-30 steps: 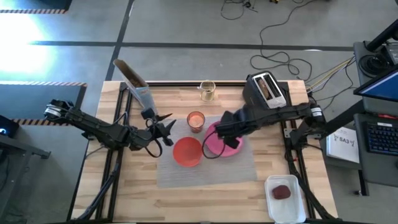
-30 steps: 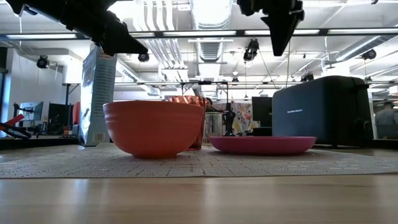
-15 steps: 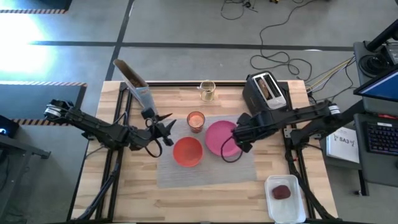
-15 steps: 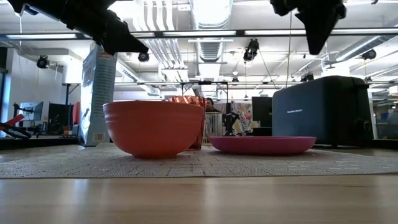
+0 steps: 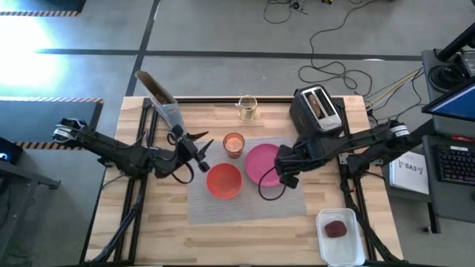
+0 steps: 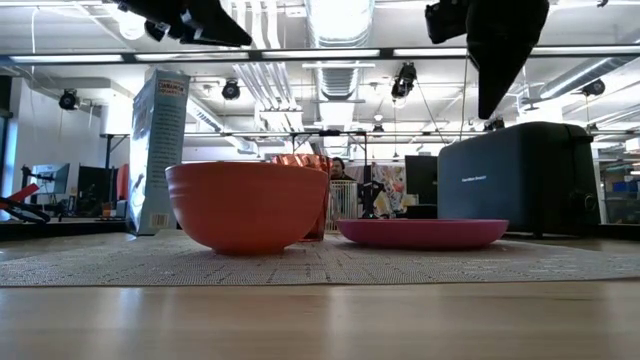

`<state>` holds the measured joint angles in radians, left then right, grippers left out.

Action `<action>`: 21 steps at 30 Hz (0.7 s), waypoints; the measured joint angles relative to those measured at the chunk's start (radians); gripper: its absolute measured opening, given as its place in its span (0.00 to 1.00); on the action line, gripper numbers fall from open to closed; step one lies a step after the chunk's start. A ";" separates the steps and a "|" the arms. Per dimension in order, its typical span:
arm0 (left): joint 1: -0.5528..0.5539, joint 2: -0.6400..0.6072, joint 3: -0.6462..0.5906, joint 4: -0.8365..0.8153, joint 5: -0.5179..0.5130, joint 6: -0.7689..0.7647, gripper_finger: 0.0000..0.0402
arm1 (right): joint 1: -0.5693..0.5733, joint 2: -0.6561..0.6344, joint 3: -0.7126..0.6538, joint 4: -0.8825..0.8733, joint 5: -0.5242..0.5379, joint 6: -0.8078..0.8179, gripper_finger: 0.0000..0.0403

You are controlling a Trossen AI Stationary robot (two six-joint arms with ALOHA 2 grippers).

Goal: Arrange a breakfast setting
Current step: Pour the cereal from the blue cereal box into the orange bowl

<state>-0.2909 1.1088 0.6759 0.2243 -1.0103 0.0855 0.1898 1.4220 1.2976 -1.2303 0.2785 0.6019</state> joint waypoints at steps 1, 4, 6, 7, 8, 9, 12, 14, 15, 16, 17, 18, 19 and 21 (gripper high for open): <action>0.000 0.000 0.004 -0.019 0.000 -0.035 0.33 | 0.000 -0.002 0.000 0.000 0.004 -0.011 0.17; 0.000 0.000 0.018 -0.116 0.000 -0.181 0.33 | 0.000 -0.017 0.000 -0.003 0.011 -0.042 0.17; 0.000 0.000 0.025 -0.171 -0.003 -0.310 0.33 | 0.000 -0.029 0.000 -0.010 0.015 -0.071 0.17; 0.000 0.002 0.027 -0.191 -0.020 -0.374 0.33 | 0.000 -0.036 0.000 -0.018 0.016 -0.078 0.17; 0.000 0.005 0.027 -0.209 -0.040 -0.431 0.33 | 0.000 -0.043 0.000 -0.031 0.021 -0.080 0.17; 0.000 0.009 0.027 -0.227 -0.058 -0.480 0.33 | 0.000 -0.052 0.000 -0.045 0.031 -0.081 0.17; 0.002 0.026 0.030 -0.276 -0.077 -0.633 0.33 | 0.000 -0.088 0.000 -0.104 0.094 -0.082 0.17; 0.003 0.039 0.031 -0.293 -0.080 -0.718 0.33 | 0.000 -0.120 0.000 -0.144 0.144 -0.080 0.17; 0.004 0.047 0.031 -0.304 -0.080 -0.757 0.33 | 0.000 -0.138 0.000 -0.160 0.163 -0.080 0.17; 0.006 0.057 0.031 -0.310 -0.081 -0.792 0.33 | 0.000 -0.157 0.000 -0.171 0.178 -0.080 0.17; 0.006 0.066 0.031 -0.321 -0.081 -0.823 0.33 | 0.000 -0.177 0.000 -0.178 0.191 -0.080 0.17; 0.008 0.077 0.030 -0.332 -0.081 -0.849 0.33 | 0.000 -0.198 0.000 -0.180 0.203 -0.081 0.17; 0.010 0.087 0.030 -0.334 -0.080 -0.872 0.33 | 0.000 -0.221 0.000 -0.179 0.218 -0.082 0.17; 0.013 0.107 0.030 -0.337 -0.080 -0.905 0.33 | 0.000 -0.267 0.000 -0.179 0.254 -0.083 0.17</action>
<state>-0.2780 1.2162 0.7063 -0.1128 -1.0906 -0.8195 0.1898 1.1553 1.2976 -1.4090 0.5330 0.5193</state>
